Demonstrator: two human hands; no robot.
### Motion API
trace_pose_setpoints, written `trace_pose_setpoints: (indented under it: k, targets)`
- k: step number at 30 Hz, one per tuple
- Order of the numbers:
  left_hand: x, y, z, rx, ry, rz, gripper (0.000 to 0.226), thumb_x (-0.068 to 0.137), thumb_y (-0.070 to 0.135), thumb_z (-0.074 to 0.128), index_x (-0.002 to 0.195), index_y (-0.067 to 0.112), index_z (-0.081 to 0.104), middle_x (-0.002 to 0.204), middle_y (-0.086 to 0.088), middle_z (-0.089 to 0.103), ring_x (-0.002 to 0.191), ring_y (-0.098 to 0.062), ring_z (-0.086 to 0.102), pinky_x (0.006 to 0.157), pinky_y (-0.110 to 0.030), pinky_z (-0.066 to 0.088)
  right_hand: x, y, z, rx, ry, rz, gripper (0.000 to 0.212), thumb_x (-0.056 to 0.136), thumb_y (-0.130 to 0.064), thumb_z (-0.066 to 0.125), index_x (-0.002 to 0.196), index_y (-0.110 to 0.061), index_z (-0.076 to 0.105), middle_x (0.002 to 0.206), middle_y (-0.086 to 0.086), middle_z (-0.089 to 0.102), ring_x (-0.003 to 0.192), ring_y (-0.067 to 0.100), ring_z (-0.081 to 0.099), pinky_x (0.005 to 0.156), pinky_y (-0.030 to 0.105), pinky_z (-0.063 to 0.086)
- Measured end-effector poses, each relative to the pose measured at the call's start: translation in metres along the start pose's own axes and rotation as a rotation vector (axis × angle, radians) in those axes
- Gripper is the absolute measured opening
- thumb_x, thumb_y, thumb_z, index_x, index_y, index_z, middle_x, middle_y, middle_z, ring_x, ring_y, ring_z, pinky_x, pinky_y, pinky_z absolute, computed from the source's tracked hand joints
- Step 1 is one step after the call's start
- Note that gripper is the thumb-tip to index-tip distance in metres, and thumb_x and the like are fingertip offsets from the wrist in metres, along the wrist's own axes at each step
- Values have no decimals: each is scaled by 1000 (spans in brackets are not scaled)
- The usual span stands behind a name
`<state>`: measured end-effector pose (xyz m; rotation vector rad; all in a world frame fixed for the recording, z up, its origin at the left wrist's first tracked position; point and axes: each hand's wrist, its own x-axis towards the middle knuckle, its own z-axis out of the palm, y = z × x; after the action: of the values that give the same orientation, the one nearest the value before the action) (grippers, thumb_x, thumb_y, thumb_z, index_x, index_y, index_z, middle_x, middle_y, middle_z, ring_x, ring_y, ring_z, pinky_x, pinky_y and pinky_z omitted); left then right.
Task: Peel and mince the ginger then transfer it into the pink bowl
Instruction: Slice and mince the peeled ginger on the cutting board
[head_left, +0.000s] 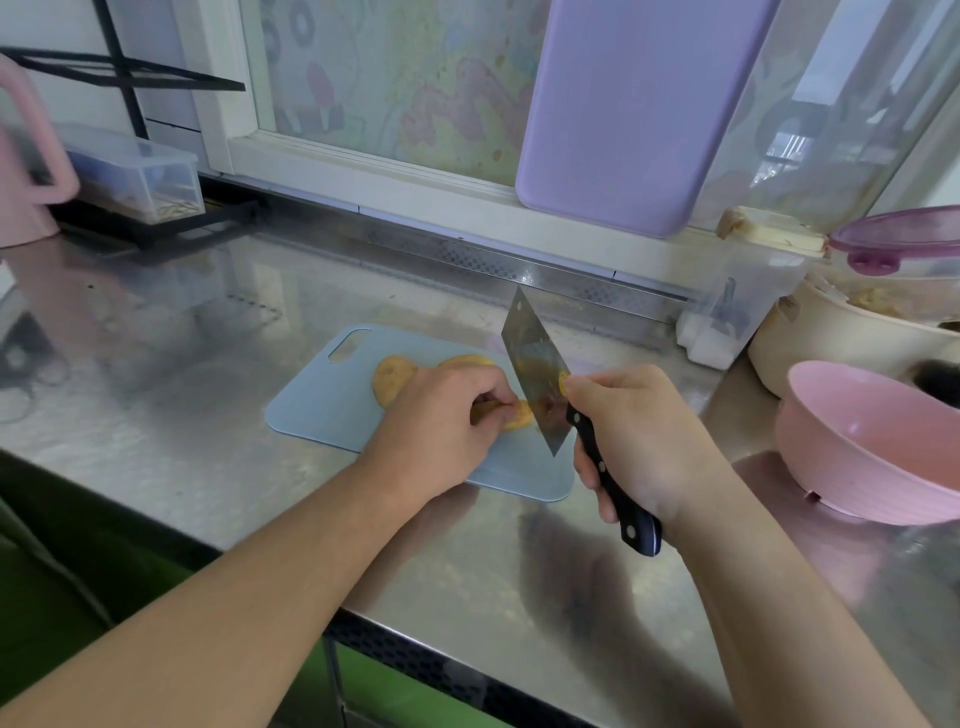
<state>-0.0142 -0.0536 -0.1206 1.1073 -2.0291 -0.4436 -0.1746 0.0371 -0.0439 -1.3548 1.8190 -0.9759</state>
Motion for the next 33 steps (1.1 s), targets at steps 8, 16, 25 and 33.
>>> trace_pose_setpoints:
  k: [8, 16, 25, 33]
  targets:
    - [-1, 3, -2, -2, 27, 2, 7, 90, 25, 80, 86, 28, 76, 79, 19, 67, 84, 13, 55, 74, -3, 38, 3, 6, 7, -46, -35, 70, 32, 106, -23, 42, 84, -5, 56, 48, 17, 54, 29, 26, 46, 41, 24, 39]
    - [-1, 3, -2, -46, 23, 0, 8, 90, 30, 82, 85, 28, 77, 76, 22, 67, 82, 12, 58, 72, -4, 39, 6, 2, 1, 104, 43, -18, 43, 108, -22, 45, 73, 2, 55, 48, 19, 51, 28, 23, 41, 39, 23, 33]
    - [0, 2, -2, -33, 17, -12, 8, 90, 31, 81, 84, 29, 75, 78, 19, 69, 82, 5, 60, 72, -8, 42, 0, 2, -2, 64, -15, -20, 40, 109, -26, 46, 97, 8, 64, 46, 15, 50, 29, 24, 40, 40, 23, 35]
    - [-1, 3, -2, -25, 8, -13, 7, 91, 27, 80, 85, 29, 75, 79, 19, 69, 83, 2, 61, 74, -15, 46, -3, 3, 3, 35, 13, -10, 41, 108, -22, 43, 95, 16, 52, 47, 18, 51, 28, 25, 42, 39, 23, 35]
